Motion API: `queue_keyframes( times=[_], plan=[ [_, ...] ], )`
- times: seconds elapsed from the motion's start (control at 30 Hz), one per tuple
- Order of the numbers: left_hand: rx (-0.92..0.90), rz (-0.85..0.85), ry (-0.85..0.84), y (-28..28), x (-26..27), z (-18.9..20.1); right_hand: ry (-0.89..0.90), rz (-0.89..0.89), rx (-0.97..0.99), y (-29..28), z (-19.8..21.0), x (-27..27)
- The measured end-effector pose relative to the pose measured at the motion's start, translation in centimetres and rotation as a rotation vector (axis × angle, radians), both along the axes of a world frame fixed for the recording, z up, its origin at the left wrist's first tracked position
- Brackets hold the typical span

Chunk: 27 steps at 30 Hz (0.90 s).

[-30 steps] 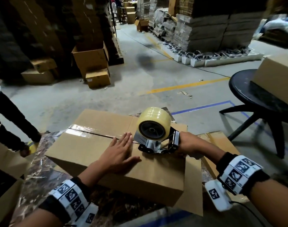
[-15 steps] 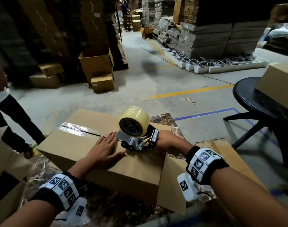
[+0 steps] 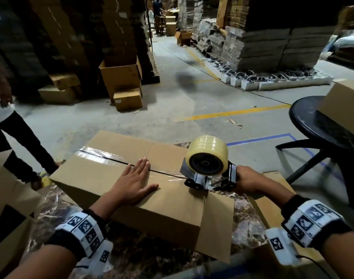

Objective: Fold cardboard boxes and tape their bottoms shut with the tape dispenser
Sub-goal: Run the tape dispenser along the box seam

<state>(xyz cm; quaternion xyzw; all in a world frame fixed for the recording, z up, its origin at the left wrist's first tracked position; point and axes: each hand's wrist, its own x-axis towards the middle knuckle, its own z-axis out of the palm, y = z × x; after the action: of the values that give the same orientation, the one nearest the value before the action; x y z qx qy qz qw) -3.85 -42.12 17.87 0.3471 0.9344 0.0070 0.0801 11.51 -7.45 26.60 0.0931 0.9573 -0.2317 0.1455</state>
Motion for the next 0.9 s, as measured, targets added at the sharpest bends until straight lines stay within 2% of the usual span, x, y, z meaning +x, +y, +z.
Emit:
queue_keyframes(
  times=[0.2, 0.4, 0.53, 0.7, 0.9],
  plan=[
    [-0.008, -0.022, -0.069, 6.2, 5.4, 1.0, 0.035, -0.074, -0.119, 0.5, -0.6, 0.6],
    [0.032, 0.113, -0.100, 11.6, 10.4, 0.9, 0.046, -0.087, -0.149, 0.6, -0.9, 1.2],
    [0.047, 0.186, -0.103, 12.6, 10.8, 0.4, 0.041, -0.087, -0.152, 0.6, -1.1, 1.4],
    [0.037, 0.195, -0.077, 12.4, 10.9, 0.5, 0.015, -0.058, -0.087, 1.5, 0.0, 1.3],
    [0.052, 0.058, -0.032, 13.1, 11.0, 0.6, -0.028, -0.124, -0.014, 4.6, 0.1, 4.5]
  ],
)
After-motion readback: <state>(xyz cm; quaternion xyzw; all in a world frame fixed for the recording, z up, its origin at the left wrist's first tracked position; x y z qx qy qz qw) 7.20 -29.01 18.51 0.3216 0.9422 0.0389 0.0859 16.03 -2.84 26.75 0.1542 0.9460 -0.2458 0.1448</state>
